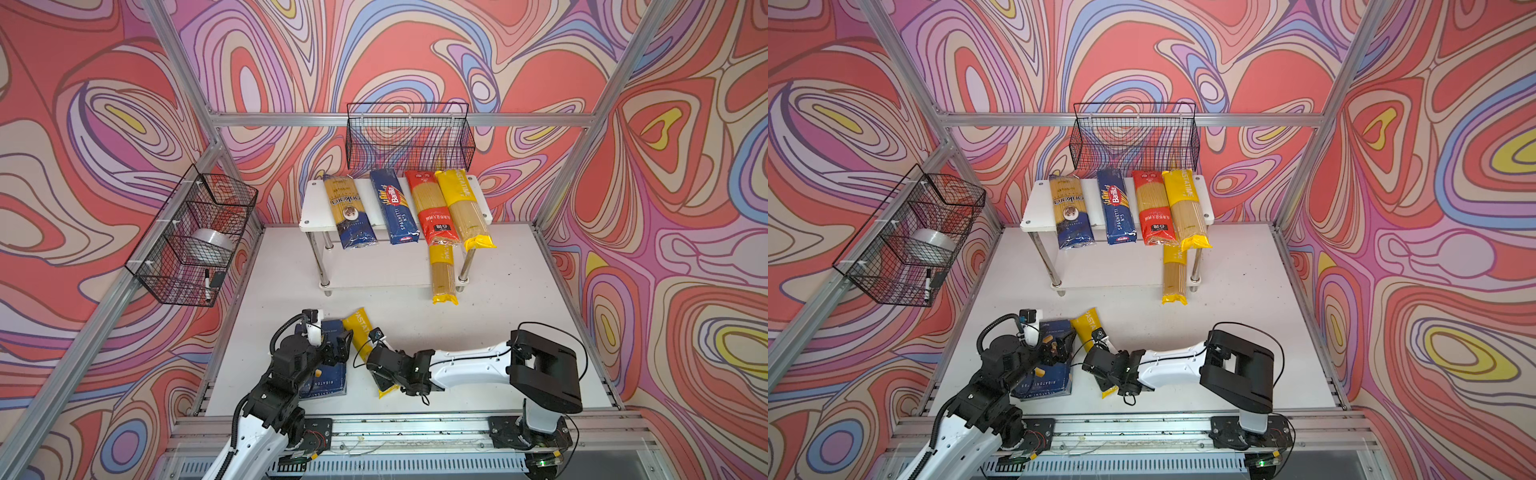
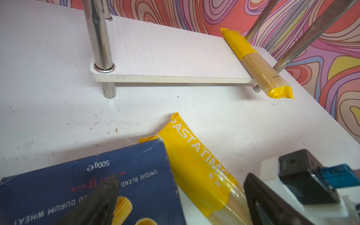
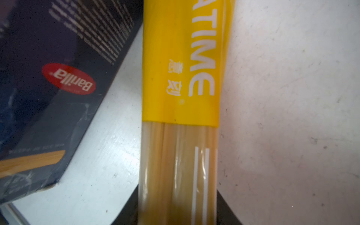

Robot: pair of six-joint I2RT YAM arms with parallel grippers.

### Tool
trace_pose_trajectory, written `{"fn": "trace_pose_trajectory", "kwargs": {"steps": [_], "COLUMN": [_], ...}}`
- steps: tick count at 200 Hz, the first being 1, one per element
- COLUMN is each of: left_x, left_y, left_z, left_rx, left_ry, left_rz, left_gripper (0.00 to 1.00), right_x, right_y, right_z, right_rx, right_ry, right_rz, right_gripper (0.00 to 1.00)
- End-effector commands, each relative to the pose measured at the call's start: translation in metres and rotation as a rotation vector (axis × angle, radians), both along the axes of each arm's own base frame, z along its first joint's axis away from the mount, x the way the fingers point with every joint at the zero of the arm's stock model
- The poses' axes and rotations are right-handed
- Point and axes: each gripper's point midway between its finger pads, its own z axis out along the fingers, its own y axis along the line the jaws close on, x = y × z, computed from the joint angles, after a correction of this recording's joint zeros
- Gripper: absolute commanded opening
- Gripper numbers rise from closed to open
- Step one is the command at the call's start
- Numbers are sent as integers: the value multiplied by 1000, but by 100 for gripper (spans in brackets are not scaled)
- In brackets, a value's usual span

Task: Place and organize the pasta boxes and bags onto the shelf
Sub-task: 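Close the right gripper on the PASTATIME bag's lower end and lift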

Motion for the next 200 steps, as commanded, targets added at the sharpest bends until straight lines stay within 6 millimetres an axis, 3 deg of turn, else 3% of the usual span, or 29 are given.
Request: {"fn": "trace_pose_trajectory", "kwargs": {"steps": [1,55,100,162,187,200], "left_x": [-2,-1,-1,-1,-1,-2], "left_y": [-1,0,-1,0,0,0], "left_z": [-6,-6,-8,-6,-6,-7], "left_rx": [7,9,12,8,8,8], "left_ry": [11,14,23,15,13,14], "left_rz": [-8,-3,-7,-5,-2,-4], "left_gripper": [100,100,100,100,100,100], "right_x": [-5,7,15,28,30,33], "right_y": [-6,-6,-13,-34,-41,-44], "right_z": [10,37,62,100,103,91], "right_rx": [8,32,87,146,152,125], "right_ry": [8,-35,-102,-183,-200,-169], "right_rz": [0,-71,-110,-184,-182,-168], "right_gripper": [30,18,2,0,0,0]}}
